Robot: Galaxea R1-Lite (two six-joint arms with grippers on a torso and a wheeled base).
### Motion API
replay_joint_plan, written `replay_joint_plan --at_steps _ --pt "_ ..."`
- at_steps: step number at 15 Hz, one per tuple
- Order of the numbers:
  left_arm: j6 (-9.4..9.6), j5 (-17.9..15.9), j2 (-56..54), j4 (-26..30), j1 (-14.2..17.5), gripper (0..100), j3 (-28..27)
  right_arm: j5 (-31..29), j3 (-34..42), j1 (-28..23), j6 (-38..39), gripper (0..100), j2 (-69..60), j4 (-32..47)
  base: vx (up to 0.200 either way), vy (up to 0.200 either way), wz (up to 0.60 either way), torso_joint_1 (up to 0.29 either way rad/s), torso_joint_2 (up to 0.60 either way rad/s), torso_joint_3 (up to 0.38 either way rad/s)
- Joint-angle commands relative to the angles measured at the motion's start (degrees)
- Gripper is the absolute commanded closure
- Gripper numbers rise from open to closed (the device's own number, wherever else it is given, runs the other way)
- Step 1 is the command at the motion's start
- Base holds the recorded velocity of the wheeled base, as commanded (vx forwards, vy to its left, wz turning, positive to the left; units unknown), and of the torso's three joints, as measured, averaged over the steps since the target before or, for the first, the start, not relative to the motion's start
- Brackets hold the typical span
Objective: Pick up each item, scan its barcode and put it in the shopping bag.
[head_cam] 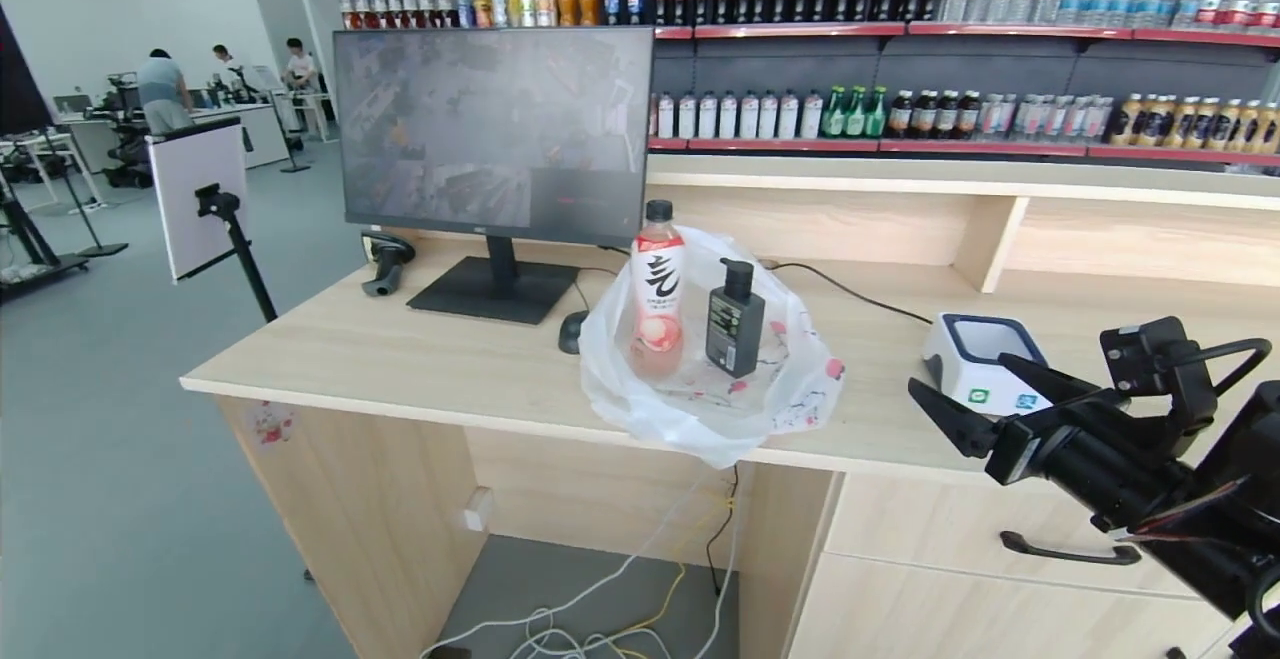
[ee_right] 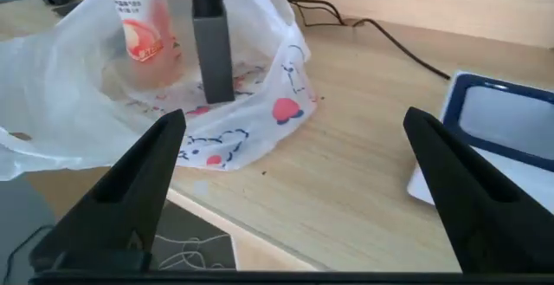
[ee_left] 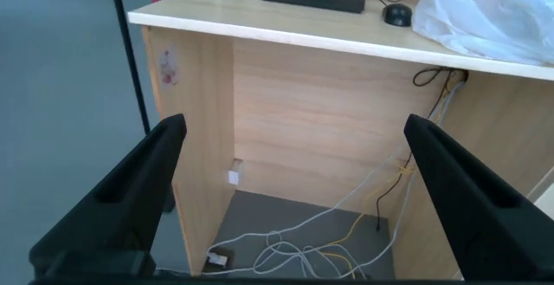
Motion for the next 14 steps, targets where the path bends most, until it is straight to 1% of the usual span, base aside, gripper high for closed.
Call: replay_joint_plan --at_steps 1,3,5,11,14 --pt "-0.01 0.05 -0.02 -0.04 0.0 0 0.0 0.03 -0.01 0.03 -0.02 0 0.0 -0.08 0.0 0.0 -0.6 0.007 0.0 -0.002" --pt "-0.01 -0.04 -0.02 -0.04 0.0 0 0.0 0.03 0.16 0.03 -0.02 0 0.0 -0.08 0.0 0.0 -0.6 0.002 0.0 0.005" --pt "-0.09 -0.04 -0.02 -0.04 0.0 0 0.0 0.03 0.16 0.03 -0.02 0 0.26 -0.08 0.0 0.0 0.0 0.0 0.0 0.0" --pt "-0.01 -0.04 -0.02 -0.04 0.0 0 0.0 0.03 -0.19 0.03 -0.19 0 0.61 -0.08 0.0 -0.2 0.0 0.002 0.0 0.004" --pt "-0.09 -0.04 -0.02 -0.04 0.0 0 0.0 0.03 0.16 -1.29 -0.19 0 0.0 -0.08 0.0 -0.2 0.0 0.009 0.0 0.004"
